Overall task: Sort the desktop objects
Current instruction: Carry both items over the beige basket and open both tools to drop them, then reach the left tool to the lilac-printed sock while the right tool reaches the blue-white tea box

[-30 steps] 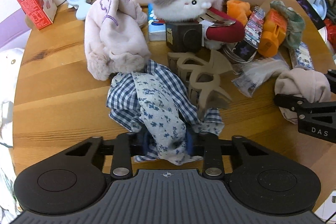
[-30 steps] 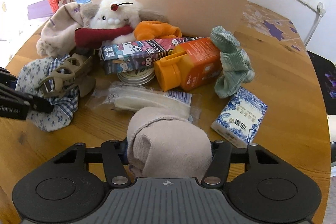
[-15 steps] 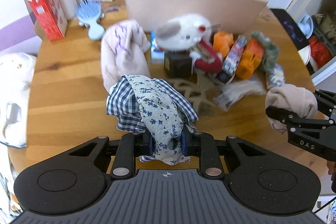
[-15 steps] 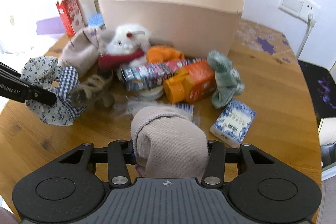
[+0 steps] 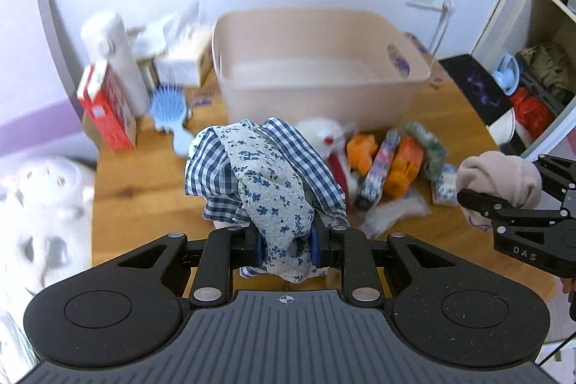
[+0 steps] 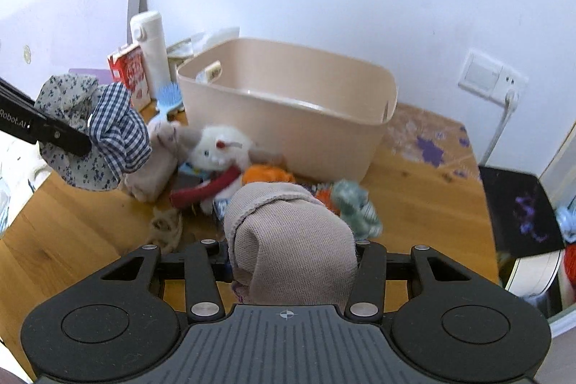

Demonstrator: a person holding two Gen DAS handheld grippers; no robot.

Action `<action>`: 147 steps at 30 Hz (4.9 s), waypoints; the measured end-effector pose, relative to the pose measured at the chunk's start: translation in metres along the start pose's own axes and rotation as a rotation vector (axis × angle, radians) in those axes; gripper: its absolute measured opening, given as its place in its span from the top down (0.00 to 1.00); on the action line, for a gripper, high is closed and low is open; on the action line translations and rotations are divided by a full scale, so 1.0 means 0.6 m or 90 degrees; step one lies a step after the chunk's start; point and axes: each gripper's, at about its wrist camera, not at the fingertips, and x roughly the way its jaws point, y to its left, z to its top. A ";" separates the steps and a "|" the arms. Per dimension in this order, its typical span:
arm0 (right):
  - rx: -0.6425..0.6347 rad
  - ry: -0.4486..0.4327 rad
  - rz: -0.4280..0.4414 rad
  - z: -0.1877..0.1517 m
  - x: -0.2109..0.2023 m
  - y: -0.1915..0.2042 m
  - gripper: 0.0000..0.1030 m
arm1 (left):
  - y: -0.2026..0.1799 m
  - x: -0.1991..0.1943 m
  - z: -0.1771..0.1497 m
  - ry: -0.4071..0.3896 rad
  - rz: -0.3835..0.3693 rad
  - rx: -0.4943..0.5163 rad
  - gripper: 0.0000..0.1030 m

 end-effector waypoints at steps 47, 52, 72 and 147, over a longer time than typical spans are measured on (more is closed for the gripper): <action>-0.060 -0.017 -0.030 0.217 0.250 -0.146 0.57 | -0.073 0.243 0.258 -0.011 0.098 0.020 0.78; -0.078 0.004 -0.029 0.220 0.268 -0.135 0.55 | -0.065 0.277 0.246 0.032 0.084 -0.009 0.76; -0.006 -0.028 -0.040 0.216 0.208 -0.135 0.00 | -0.038 0.178 0.224 -0.028 0.063 -0.027 0.21; 0.191 0.152 -0.098 -0.072 0.223 -0.154 0.48 | 0.086 0.274 0.002 0.120 0.117 -0.121 0.65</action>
